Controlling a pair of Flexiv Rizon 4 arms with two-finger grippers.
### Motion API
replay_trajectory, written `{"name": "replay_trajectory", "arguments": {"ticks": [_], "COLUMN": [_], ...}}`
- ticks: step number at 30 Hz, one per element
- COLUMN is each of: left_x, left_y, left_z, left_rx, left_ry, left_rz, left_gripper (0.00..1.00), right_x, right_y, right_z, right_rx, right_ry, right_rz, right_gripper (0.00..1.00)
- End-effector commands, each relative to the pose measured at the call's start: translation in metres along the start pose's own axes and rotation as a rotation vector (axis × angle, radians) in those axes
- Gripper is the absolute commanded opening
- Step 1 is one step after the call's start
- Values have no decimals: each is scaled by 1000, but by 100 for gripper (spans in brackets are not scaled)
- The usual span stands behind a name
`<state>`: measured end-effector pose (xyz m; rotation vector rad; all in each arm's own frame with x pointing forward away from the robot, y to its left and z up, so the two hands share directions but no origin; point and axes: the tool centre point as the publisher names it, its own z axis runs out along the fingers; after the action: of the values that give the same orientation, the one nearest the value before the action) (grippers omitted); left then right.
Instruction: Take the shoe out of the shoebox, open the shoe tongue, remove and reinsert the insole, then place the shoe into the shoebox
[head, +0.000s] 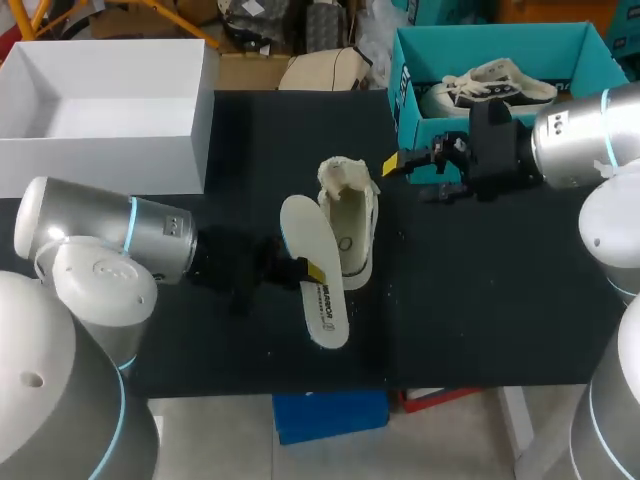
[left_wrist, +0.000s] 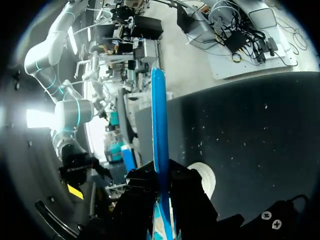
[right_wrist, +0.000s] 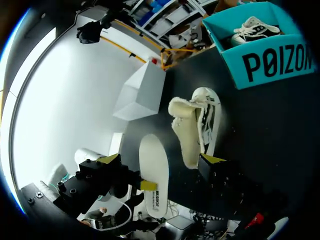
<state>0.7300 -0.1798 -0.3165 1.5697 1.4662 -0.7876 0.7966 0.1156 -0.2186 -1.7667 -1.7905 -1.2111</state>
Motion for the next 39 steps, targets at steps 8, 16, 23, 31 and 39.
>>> {"name": "replay_trajectory", "arguments": {"ticks": [8, 16, 23, 31, 39], "left_x": [0, 0, -1, -1, -1], "left_y": [-2, -3, -4, -4, -4], "left_z": [5, 14, 14, 14, 14], "left_rx": [73, 146, 161, 161, 161], "left_ry": [89, 10, 13, 13, 13], "left_rz": [-7, 0, 7, 7, 7], "left_gripper": [0, 0, 0, 0, 0], "right_x": [-14, -20, -20, -20, -42], "right_y": [-16, -29, -30, -30, -51], "right_z": [-15, -41, -44, -44, -52], "right_rx": [-38, -169, -193, -193, -180], "right_ry": [-86, -156, -164, -164, -268], "right_rz": [-63, -146, -171, -171, -262], "right_gripper": [100, 100, 100, 100, 100]}}
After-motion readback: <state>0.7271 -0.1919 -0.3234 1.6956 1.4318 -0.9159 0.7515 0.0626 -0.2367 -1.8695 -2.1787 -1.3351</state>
